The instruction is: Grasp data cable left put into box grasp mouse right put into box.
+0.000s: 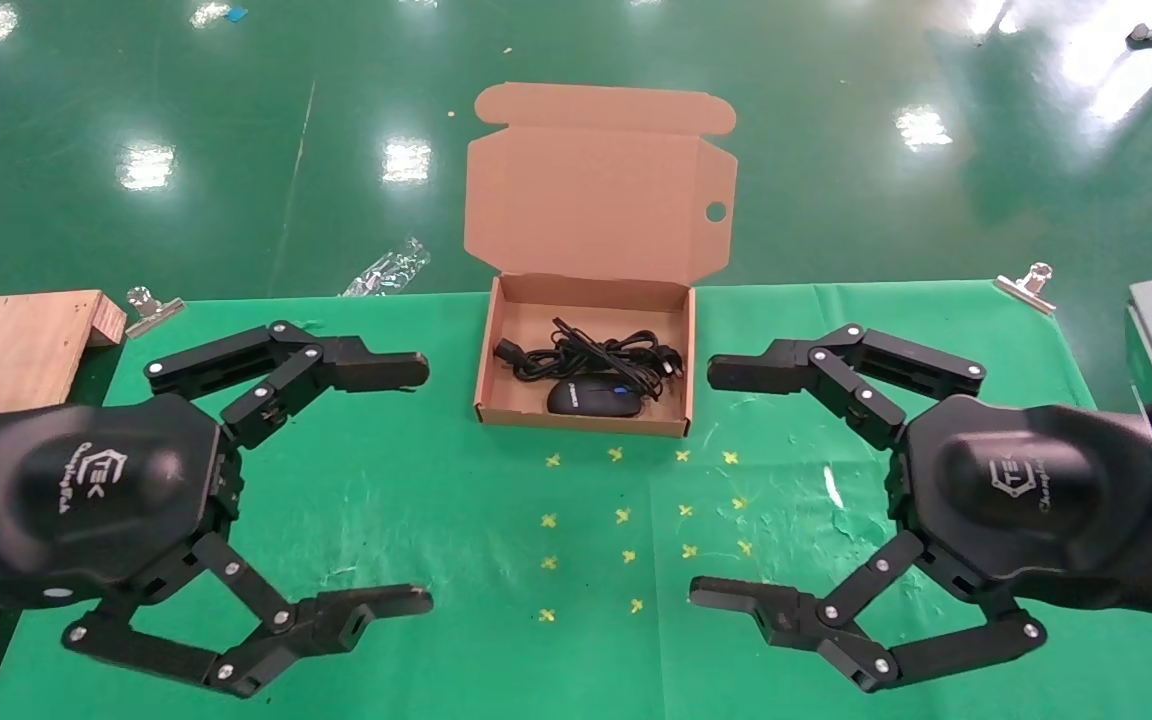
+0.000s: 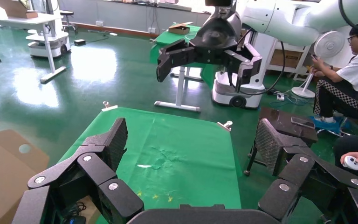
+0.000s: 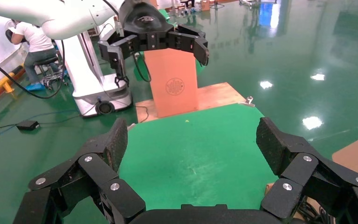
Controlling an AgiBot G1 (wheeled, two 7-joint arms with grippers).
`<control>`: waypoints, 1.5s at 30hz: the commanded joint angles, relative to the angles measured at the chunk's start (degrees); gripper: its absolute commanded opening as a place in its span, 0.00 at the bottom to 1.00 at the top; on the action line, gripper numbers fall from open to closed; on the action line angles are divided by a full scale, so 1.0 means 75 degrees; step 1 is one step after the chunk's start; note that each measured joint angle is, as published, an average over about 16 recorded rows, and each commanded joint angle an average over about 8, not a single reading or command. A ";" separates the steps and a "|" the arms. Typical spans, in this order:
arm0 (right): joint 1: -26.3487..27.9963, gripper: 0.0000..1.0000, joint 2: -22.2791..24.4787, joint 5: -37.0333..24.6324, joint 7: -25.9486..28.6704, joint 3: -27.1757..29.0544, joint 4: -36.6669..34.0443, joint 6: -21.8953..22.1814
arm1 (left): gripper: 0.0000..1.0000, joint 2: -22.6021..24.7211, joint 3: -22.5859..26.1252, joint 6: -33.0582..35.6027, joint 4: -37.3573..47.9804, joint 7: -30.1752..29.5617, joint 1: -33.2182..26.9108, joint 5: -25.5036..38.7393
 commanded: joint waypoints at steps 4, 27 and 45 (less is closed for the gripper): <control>0.0002 1.00 -0.0002 -0.0002 0.0000 -0.0001 -0.0003 0.0002 | 1.00 0.0028 0.0057 -0.0063 0.0029 -0.0032 -0.0041 0.0109; 0.0005 1.00 -0.0004 -0.0008 0.0000 -0.0001 -0.0007 0.0003 | 1.00 0.0069 0.0139 -0.0157 0.0073 -0.0074 -0.0104 0.0274; 0.0005 1.00 -0.0004 -0.0008 0.0000 -0.0001 -0.0007 0.0002 | 1.00 0.0078 0.0149 -0.0172 0.0082 -0.0083 -0.0114 0.0299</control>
